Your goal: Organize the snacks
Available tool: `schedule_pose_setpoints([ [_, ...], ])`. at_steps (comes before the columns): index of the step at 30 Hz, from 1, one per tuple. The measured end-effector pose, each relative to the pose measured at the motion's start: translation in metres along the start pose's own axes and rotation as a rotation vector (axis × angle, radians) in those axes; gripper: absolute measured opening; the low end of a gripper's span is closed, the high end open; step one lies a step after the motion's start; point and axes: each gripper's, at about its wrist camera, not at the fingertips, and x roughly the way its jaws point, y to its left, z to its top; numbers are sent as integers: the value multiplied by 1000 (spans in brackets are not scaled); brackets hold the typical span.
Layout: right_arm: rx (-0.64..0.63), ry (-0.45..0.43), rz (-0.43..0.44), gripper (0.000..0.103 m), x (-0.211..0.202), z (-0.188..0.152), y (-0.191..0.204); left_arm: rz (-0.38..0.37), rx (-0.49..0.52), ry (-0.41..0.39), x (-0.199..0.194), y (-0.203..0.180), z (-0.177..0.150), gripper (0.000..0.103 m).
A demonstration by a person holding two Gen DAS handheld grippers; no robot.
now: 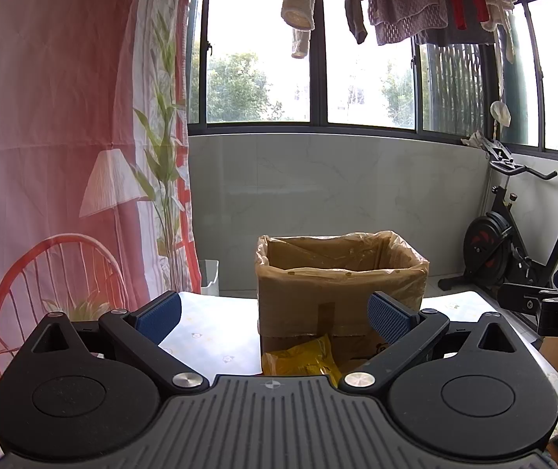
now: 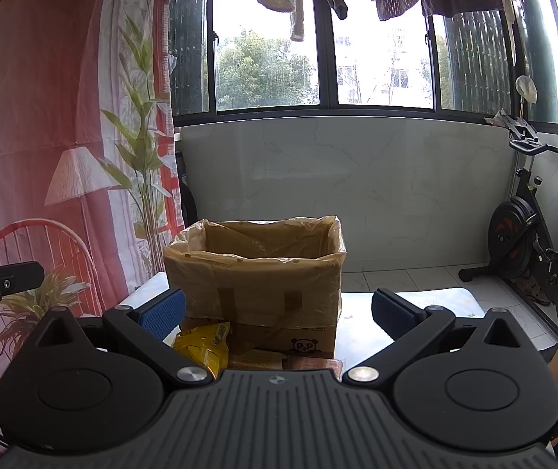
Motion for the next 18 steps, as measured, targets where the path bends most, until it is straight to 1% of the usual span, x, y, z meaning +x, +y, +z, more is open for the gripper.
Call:
schedule_pose_setpoints([
  [18, 1, 0, 0, 103, 0, -1, 0, -1, -5, 7, 1, -1, -4, 102],
])
